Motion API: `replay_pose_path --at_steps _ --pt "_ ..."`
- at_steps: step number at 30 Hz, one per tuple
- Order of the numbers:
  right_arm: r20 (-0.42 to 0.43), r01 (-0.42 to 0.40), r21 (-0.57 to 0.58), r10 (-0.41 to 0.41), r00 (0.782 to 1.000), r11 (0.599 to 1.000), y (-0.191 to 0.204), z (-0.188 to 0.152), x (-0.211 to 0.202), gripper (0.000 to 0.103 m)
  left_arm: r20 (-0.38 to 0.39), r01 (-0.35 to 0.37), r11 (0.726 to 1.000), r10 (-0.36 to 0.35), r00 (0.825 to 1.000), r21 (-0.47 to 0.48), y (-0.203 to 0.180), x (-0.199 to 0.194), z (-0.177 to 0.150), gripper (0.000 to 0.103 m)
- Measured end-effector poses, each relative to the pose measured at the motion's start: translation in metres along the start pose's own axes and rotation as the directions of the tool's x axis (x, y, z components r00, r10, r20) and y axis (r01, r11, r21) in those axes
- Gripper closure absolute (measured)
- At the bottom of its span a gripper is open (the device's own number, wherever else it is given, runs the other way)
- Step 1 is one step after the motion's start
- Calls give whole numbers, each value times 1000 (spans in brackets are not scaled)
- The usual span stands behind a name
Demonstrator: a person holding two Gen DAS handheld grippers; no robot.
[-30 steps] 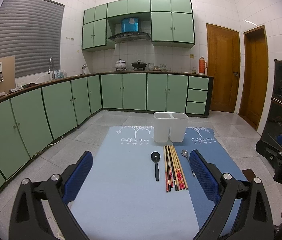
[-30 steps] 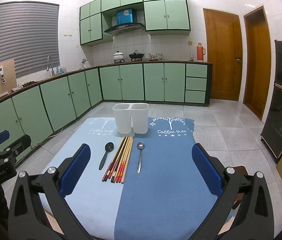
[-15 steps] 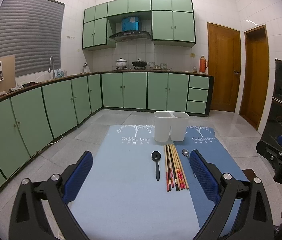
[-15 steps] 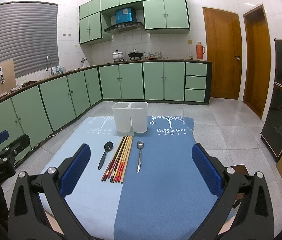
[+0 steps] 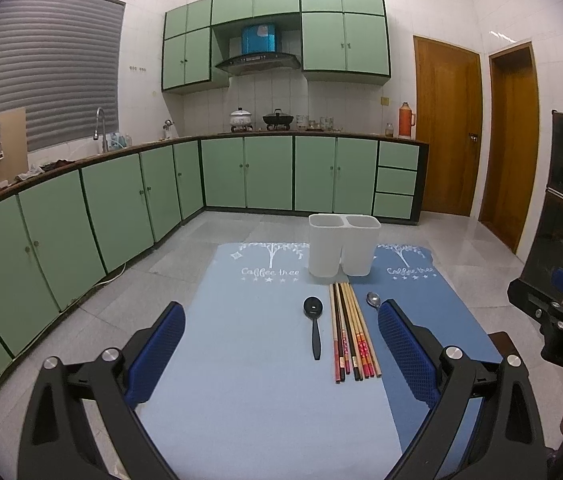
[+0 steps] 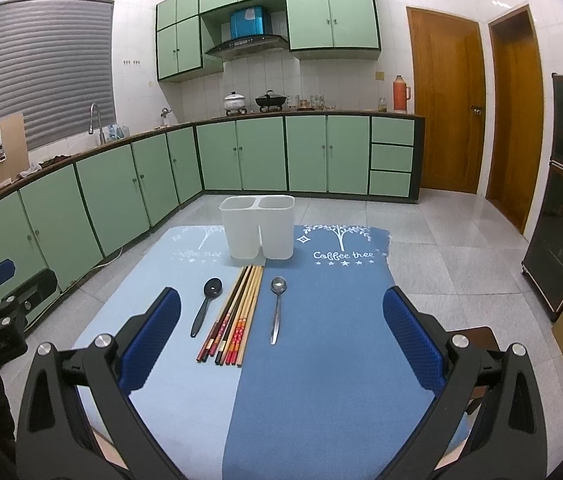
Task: Organize utensils
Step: 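Reach the left tool to the black spoon while the right tool reaches the steel spoon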
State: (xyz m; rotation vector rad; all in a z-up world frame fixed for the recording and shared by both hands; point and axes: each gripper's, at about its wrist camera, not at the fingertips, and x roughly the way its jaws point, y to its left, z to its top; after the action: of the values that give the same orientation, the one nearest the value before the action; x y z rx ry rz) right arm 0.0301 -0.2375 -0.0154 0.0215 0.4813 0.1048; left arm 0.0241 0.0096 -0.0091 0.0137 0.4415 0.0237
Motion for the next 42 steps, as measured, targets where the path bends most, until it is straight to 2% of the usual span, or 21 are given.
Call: replay_pose_path --at_steps 7,13,17,22,25,27,30,34,40,42 --pt "-47 22 -8 -22 999 1000 -6 9 39 5 -52 -8 1000 10 999 26 -2 34 6 8" --pt "-144 36 0 -36 989 999 -18 17 102 5 -133 -31 998 37 990 48 -1 91 14 8" --pt "-227 18 24 -12 974 1000 -25 18 152 5 -198 -28 998 38 979 52 0 136 14 8" --pt "-329 -8 32 18 944 999 -29 15 213 6 -289 2 998 15 957 58 -5 199 9 8" --pt "-396 -36 45 51 917 998 -29 10 252 11 -335 13 998 7 942 58 -9 229 4 8" --pt "-442 -53 56 72 894 997 -28 6 273 25 -363 21 998 0 932 54 -10 248 0 11" --pt "-490 -75 72 101 866 995 -24 1 298 27 -388 26 999 -8 922 41 -10 265 -4 11" --pt "-520 -97 39 103 848 994 -12 -2 321 30 -402 36 999 -18 915 37 -7 279 -5 11" --pt "-565 -102 48 111 817 994 -6 -11 348 46 -425 57 998 -34 904 41 -13 298 -12 11" --pt "-566 -101 24 97 819 995 0 -13 353 50 -432 61 998 -40 901 35 -15 302 -13 11"
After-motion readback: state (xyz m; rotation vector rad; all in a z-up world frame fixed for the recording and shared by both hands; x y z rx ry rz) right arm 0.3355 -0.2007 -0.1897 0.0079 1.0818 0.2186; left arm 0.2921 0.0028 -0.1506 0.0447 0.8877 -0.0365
